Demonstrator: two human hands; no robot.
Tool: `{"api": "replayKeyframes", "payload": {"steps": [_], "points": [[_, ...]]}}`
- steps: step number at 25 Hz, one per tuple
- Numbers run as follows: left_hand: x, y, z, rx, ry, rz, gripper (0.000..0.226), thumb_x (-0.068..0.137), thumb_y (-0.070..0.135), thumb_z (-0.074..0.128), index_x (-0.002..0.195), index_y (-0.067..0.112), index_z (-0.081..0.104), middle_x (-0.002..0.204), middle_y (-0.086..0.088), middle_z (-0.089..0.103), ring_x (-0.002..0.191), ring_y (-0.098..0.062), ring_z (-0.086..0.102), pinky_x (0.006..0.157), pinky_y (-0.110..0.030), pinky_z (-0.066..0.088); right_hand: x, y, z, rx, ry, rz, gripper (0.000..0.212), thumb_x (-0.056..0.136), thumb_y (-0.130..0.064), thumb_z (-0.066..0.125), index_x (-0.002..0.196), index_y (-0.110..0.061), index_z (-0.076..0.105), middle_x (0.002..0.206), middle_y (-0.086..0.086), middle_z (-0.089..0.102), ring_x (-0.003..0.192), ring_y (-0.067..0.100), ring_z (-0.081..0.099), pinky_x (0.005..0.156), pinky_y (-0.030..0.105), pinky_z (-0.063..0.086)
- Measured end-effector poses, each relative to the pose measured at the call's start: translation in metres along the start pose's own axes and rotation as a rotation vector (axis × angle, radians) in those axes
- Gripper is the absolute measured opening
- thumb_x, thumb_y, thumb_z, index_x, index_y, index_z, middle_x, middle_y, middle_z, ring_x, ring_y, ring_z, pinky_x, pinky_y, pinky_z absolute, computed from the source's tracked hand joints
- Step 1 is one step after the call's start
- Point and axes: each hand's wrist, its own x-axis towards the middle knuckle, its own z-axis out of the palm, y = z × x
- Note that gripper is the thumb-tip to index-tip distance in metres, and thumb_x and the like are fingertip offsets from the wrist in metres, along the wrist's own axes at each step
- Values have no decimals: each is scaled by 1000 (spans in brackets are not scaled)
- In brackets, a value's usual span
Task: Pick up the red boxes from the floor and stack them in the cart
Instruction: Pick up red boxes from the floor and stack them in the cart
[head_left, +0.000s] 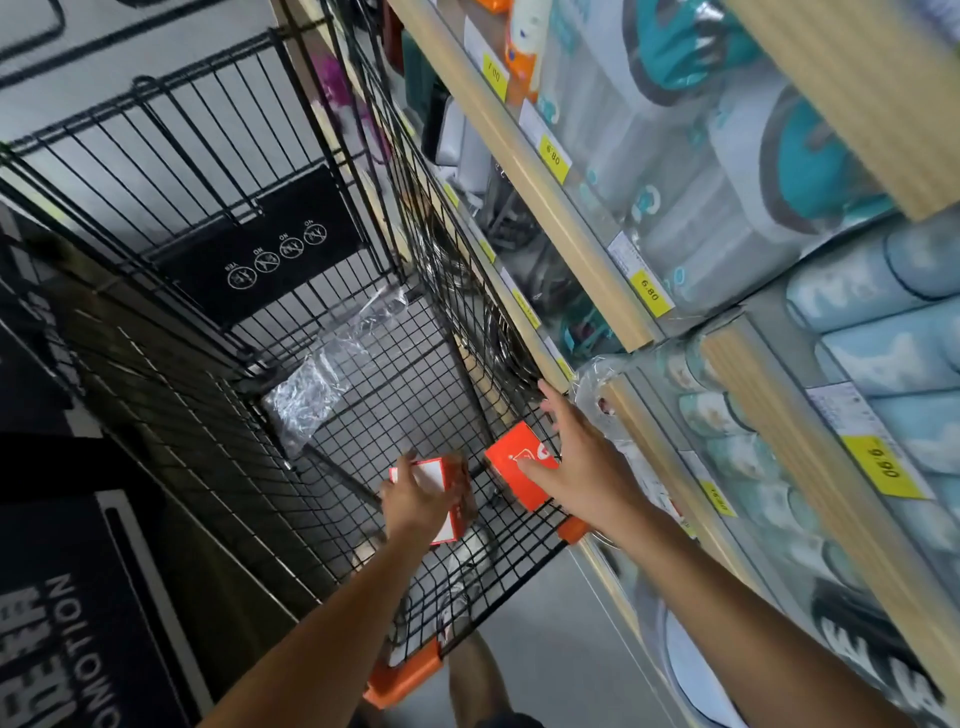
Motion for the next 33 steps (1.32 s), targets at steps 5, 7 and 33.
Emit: {"api": "replayKeyframes", "payload": {"steps": [5, 7, 33], "points": [[12, 2, 36, 0, -93, -66, 84, 73, 38, 85, 143, 28, 39, 136, -18, 38, 117, -38, 52, 99, -45, 50, 7, 7, -3, 40, 22, -5, 92, 92, -38, 68, 159, -40, 4, 159, -15, 35, 134, 11, 51, 88, 35, 54], [15, 6, 51, -15, -115, -78, 86, 69, 42, 86, 141, 28, 42, 135, -17, 38, 114, -37, 55, 99, -42, 50, 9, 7, -2, 52, 28, -1, 88, 94, -36, 65, 158, -40, 6, 158, -17, 36, 133, 9, 50, 89, 35, 54], [-106, 167, -224, 749, 85, 1022, 76, 90, 63, 50, 155, 37, 20, 164, 4, 18, 153, -23, 3, 122, -52, -3, -51, -111, -126, -136, 205, -104, 72, 96, -62, 51, 155, -28, 30, 158, -5, 38, 142, 21, 41, 107, 42, 43]]}}
